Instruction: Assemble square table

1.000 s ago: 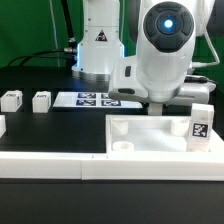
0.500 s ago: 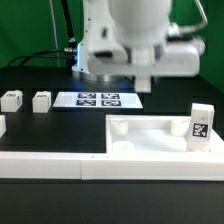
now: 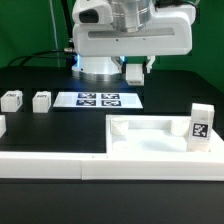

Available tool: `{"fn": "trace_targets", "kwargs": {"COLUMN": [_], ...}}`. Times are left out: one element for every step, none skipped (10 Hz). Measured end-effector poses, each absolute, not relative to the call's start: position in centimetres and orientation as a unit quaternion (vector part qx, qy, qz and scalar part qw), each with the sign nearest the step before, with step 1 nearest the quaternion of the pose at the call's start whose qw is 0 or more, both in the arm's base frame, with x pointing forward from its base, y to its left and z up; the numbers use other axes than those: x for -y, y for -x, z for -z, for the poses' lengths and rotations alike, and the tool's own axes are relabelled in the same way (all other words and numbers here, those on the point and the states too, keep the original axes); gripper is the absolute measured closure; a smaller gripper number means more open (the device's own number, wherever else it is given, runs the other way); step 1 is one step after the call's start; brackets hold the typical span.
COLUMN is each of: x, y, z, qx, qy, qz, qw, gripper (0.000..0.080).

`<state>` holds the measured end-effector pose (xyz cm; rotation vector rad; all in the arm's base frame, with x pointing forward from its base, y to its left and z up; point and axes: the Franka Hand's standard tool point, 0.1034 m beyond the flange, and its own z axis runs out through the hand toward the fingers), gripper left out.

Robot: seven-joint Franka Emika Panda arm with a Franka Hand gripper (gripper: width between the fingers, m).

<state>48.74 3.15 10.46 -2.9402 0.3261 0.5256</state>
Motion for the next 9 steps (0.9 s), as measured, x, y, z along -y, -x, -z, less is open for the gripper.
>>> {"fn": "trace_targets", "kwargs": {"x": [-2.0,0.1,0.8,1.2,1.1,1.2,1.3,1.3,0.0], "y": [-50.9,-54.3,-56.1,-56.4,-56.3,-56.5,-56.8,-57.6,-58.3], "z": [-11.9,-15.0,-16.6,-16.9,-16.7,-16.6,-16.5,-16.5,-14.9], "qx": [-0.099,-0.082,-0.088,-0.092,-0.092,-0.092,-0.092,-0.098,-0.121], "qy": [0.981,0.990,0.993,0.994,0.995,0.993,0.992,0.985,0.968], "qz": [-0.148,-0.101,-0.059,-0.017,0.020,0.059,0.084,0.138,0.219], "qw": [0.070,0.055,0.053,0.050,0.044,0.037,0.033,0.022,0.009], "gripper": [0.0509,0.0509,0.0509,0.0509,0.0509,0.0509,0.0509,0.0509,0.0509]}}
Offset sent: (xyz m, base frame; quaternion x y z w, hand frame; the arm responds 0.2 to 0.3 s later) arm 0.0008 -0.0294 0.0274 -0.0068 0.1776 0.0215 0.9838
